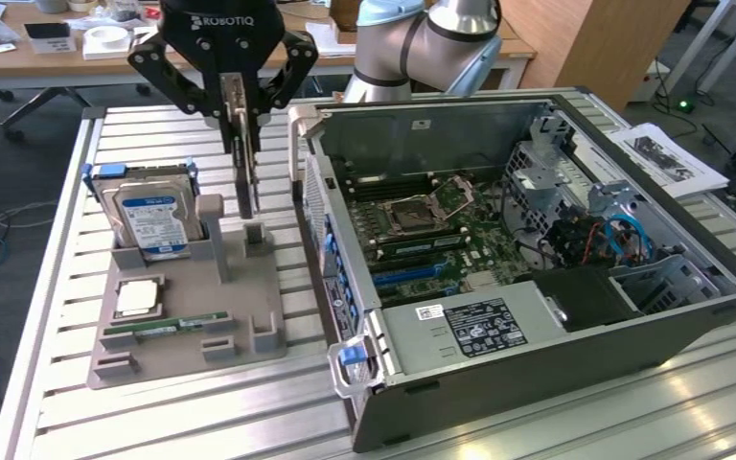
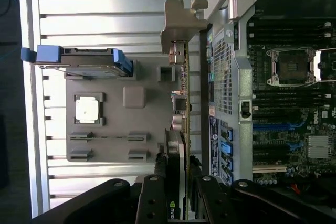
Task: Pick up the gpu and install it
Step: 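Pick up the gpu and move the gpu toward the slot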
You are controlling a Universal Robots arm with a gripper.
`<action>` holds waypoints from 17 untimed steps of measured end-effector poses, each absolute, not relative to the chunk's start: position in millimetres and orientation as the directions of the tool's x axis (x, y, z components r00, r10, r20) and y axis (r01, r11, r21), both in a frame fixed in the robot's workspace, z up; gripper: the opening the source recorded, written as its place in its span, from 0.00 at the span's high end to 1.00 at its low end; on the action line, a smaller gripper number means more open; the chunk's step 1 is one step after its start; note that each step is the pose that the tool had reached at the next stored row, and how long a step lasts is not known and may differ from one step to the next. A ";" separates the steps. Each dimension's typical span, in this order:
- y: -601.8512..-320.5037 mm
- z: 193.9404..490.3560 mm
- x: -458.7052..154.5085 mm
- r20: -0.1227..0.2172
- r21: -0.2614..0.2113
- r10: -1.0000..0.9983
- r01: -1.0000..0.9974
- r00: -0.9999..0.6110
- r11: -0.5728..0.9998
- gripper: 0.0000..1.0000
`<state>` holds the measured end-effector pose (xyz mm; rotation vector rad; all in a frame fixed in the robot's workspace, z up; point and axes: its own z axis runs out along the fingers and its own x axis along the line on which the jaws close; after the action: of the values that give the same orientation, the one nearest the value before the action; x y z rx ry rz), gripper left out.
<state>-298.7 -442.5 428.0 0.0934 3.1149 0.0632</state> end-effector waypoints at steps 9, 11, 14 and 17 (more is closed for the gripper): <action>-442.5 428.0 -286.0 -0.024 0.041 0.061 0.060 -0.998 0.997 0.73; -442.5 428.0 -282.5 -0.024 0.041 0.061 0.060 -0.998 0.997 0.73; -442.5 428.0 -276.5 -0.024 0.041 0.061 0.060 -0.998 0.997 0.73; -442.5 428.0 -270.3 -0.023 0.041 0.060 0.059 -0.998 0.997 0.73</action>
<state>-270.3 -442.5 428.0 0.0936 3.1148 0.0634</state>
